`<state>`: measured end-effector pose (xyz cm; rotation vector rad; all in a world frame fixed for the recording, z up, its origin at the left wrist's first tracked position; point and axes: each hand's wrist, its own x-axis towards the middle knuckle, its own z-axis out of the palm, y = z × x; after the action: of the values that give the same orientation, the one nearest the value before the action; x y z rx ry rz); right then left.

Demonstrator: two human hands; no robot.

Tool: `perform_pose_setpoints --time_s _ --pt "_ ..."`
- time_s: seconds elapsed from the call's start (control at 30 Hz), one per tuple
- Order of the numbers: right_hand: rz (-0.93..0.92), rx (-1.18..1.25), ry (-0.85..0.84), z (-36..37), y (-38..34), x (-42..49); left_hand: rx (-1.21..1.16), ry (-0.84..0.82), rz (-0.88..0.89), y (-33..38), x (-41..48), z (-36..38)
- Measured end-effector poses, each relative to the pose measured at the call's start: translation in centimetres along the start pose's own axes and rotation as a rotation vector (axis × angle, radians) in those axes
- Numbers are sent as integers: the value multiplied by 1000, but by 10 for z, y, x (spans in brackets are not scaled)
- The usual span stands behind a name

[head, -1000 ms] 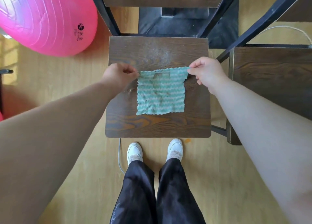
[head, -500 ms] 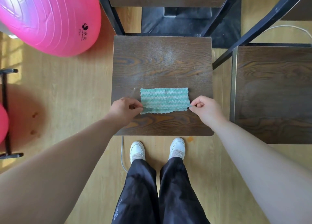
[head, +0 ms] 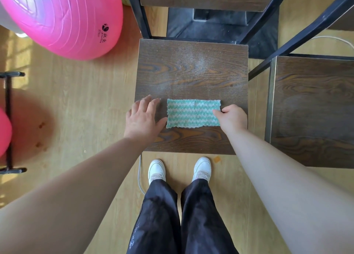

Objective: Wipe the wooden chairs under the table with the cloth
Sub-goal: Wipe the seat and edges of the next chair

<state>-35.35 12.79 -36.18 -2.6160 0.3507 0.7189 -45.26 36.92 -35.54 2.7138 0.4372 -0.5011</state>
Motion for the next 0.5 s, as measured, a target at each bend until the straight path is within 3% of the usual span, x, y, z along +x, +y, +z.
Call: perform_pose_setpoints --time_s 0.3,0.5 --pt "122 126 -1 4 -9 0 227 -49 2 -2 -3 4" --pt "-35 289 8 -1 -21 -10 260 -34 -3 -13 -11 2"
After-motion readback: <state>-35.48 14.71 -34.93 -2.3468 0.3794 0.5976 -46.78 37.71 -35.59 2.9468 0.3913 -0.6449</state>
